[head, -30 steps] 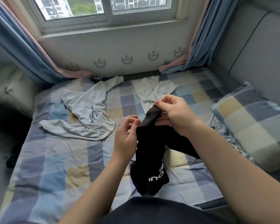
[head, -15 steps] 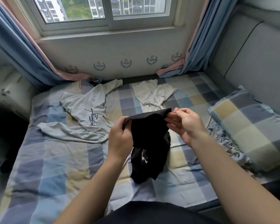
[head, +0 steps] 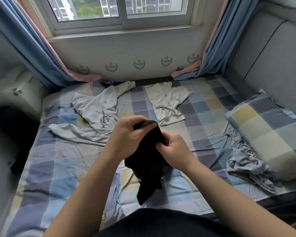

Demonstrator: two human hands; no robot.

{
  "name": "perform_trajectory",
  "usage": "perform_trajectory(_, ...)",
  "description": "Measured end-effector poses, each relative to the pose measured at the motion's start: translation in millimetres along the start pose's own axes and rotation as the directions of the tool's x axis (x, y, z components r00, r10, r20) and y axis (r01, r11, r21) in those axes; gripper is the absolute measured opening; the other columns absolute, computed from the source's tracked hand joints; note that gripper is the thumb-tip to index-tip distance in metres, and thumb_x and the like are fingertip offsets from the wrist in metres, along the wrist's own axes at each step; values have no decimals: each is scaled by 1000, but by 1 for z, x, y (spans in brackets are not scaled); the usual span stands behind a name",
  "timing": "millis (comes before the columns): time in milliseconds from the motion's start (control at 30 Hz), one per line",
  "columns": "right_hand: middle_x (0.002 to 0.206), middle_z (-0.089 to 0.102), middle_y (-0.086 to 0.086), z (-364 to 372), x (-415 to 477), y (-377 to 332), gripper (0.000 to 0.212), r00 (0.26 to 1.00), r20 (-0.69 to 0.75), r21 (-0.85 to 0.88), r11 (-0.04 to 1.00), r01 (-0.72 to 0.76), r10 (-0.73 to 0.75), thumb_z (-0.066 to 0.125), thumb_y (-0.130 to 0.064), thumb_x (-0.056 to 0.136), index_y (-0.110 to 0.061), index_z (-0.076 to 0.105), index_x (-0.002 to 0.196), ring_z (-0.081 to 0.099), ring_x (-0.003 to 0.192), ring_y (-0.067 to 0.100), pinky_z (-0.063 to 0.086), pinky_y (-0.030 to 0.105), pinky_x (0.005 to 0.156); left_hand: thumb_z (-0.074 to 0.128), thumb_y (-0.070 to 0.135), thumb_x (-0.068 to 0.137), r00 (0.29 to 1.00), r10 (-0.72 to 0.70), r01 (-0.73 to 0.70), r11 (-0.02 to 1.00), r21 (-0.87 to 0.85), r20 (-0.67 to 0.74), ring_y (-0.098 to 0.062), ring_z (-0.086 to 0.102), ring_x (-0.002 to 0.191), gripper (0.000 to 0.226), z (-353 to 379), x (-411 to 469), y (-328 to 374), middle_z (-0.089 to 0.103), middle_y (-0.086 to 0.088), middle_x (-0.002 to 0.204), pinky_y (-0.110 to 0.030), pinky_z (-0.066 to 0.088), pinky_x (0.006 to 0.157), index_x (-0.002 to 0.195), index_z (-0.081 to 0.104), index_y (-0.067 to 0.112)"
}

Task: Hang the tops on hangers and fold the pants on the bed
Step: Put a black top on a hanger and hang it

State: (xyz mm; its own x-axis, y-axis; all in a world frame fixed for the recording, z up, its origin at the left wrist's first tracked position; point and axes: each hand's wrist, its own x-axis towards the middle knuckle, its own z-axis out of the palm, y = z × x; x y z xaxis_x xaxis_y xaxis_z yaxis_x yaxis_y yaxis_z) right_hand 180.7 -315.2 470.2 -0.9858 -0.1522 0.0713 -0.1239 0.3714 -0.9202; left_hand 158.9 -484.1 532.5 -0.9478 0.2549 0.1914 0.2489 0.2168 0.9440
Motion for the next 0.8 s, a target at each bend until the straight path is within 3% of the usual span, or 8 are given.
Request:
perform_trajectory(133, 60, 55, -12, 10, 3, 16, 10, 997, -37, -200, 977, -79, 73, 42, -36, 76, -33, 48, 68, 46, 53, 7, 32, 22, 46, 69, 33, 86, 994, 52, -52, 999, -6, -95, -13, 60, 64, 20, -10, -4, 8, 65, 0, 65, -25, 46, 61, 73, 72, 18)
perform_trajectory(233, 61, 58, -5, 11, 5, 44, 15, 971, -59, -332, 913, -238, 232, 49, -24, 83, -25, 51, 69, 55, 60, 12, 44, 32, 54, 68, 23, 91, 972, 63, -81, 994, -72, -227, -7, 51, 59, 21, -18, -4, 11, 55, 7, 59, -22, 41, 57, 73, 68, 12)
perform_trajectory(333, 60, 54, -1, 7, 0, 72, 24, 933, -50, -367, 862, -349, 356, 50, -10, 89, -12, 52, 65, 55, 67, 23, 41, 38, 61, 66, 21, 95, 945, 80, -109, 991, -76, -316, -4, 48, 58, 24, -28, -1, 10, 51, 8, 60, -18, 39, 54, 73, 65, 10)
perform_trajectory(433, 64, 42, 12, 1, -4, 75, 20, 907, -38, -198, 887, -418, 419, 42, 2, 89, 9, 47, 70, 39, 63, 22, 31, 37, 60, 64, 25, 96, 923, 36, -81, 991, -104, -383, -1, 47, 56, 31, -33, 1, 6, 51, 15, 58, -15, 40, 53, 66, 65, 23)
perform_trajectory(533, 60, 35, 6, -4, -4, 58, 23, 888, -36, 104, 885, -454, 459, 35, 2, 89, 4, 44, 68, 32, 56, 20, 26, 31, 52, 60, 25, 100, 913, -18, -21, 996, -91, -409, 1, 56, 62, 29, -38, 6, -5, 61, 18, 63, -14, 45, 59, 73, 69, 23)
perform_trajectory(633, 71, 41, 8, -9, 0, 37, 19, 852, -82, 341, 818, -464, 517, 35, -4, 83, 10, 46, 76, 35, 64, 25, 27, 29, 53, 58, 19, 101, 919, -165, 157, 986, -52, -359, -1, 67, 85, 12, -39, 14, -22, 72, 17, 85, -15, 52, 74, 100, 70, 21)
perform_trajectory(700, 82, 44, 9, -9, 5, 22, 15, 819, -82, 472, 746, -470, 568, 40, -7, 79, 2, 52, 80, 38, 73, 26, 30, 37, 61, 63, 23, 99, 914, -316, 314, 948, -46, -254, -9, 65, 103, 30, -34, 13, -30, 67, 8, 116, -24, 53, 89, 129, 61, 19)
perform_trajectory(800, 85, 56, 16, -14, 11, -1, 24, 756, -75, 656, 603, -453, 650, 47, -9, 80, -8, 65, 96, 52, 75, 32, 44, 45, 67, 73, 30, 92, 927, -316, 334, 941, 61, -202, -7, 63, 98, 36, -10, -3, -35, 65, 1, 114, -20, 49, 80, 124, 61, 19)
